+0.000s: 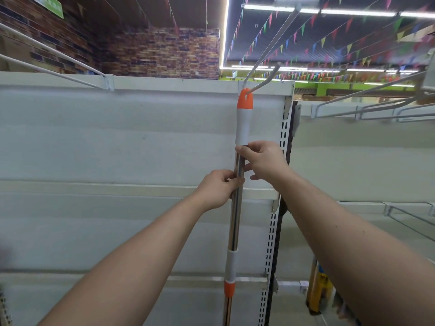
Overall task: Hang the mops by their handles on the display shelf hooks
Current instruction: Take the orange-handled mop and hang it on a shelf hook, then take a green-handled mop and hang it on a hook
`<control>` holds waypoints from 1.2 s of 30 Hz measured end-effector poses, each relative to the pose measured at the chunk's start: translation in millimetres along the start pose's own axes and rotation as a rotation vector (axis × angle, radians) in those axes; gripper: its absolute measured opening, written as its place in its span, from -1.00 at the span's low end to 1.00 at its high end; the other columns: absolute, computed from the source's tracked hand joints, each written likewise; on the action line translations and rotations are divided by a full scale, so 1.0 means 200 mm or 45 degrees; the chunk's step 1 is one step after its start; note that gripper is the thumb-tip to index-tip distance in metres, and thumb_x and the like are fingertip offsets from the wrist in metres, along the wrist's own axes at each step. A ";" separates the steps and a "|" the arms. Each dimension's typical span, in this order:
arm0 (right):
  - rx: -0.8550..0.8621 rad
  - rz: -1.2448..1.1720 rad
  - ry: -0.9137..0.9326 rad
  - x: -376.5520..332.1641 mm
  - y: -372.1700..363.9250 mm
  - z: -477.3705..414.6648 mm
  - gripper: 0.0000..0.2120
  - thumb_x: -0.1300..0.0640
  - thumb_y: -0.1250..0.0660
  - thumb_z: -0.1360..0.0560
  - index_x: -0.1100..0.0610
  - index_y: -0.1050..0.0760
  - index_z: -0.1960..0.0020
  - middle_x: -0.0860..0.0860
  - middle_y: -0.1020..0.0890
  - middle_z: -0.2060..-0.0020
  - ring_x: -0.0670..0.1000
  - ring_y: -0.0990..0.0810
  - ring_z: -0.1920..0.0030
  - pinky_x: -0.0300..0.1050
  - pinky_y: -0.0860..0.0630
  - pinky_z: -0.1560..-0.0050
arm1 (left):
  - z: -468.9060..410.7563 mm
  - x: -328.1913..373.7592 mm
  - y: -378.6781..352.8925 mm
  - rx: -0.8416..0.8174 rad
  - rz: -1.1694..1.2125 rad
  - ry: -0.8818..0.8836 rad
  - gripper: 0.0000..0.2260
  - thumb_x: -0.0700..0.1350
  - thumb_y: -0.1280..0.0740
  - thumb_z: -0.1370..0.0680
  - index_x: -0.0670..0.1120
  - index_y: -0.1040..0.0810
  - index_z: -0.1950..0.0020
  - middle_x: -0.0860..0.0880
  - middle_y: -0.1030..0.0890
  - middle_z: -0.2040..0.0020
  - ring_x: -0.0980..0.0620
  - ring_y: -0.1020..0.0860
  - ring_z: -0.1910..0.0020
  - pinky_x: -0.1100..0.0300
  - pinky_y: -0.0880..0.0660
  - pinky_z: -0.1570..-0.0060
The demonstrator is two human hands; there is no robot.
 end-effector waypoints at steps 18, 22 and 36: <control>-0.098 -0.015 -0.220 0.18 -0.02 0.10 -0.66 -0.02 -0.43 -0.59 0.12 -0.58 -0.28 0.07 -0.70 -0.10 0.07 -0.75 0.04 0.16 -0.69 -0.10 | 0.14 -0.10 -0.05 0.157 -0.042 0.143 -0.75 0.02 -0.40 -0.60 -0.02 -0.65 -0.24 -0.03 -0.70 -0.01 -0.04 -0.62 0.11 0.19 -0.44 0.21; -0.144 -0.113 -0.248 0.27 -0.03 0.26 -0.75 -0.07 -0.39 -0.60 0.08 -0.62 -0.17 0.02 -0.71 -0.08 0.03 -0.75 0.07 0.09 -0.68 -0.03 | 0.32 -0.20 -0.06 0.145 0.036 0.247 -0.74 0.03 -0.40 -0.62 -0.06 -0.63 -0.23 -0.04 -0.66 -0.04 -0.04 -0.64 0.15 0.24 -0.43 0.34; -0.437 -0.242 -0.415 0.41 -0.46 0.91 -0.69 -0.06 -0.37 -0.63 0.12 -0.56 -0.24 0.11 -0.67 -0.18 0.16 -0.70 -0.09 0.18 -0.60 -0.16 | 1.13 -0.49 0.19 0.331 0.204 0.570 -0.78 0.04 -0.34 -0.64 -0.04 -0.60 -0.21 -0.07 -0.70 -0.13 -0.01 -0.67 0.13 0.08 -0.50 0.03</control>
Point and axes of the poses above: each hand's wrist, its own z-axis away from the middle knuckle, its own y-axis out of the back of the hand, x = y × z, the point moved 8 cm from there along -z, towards the middle knuckle
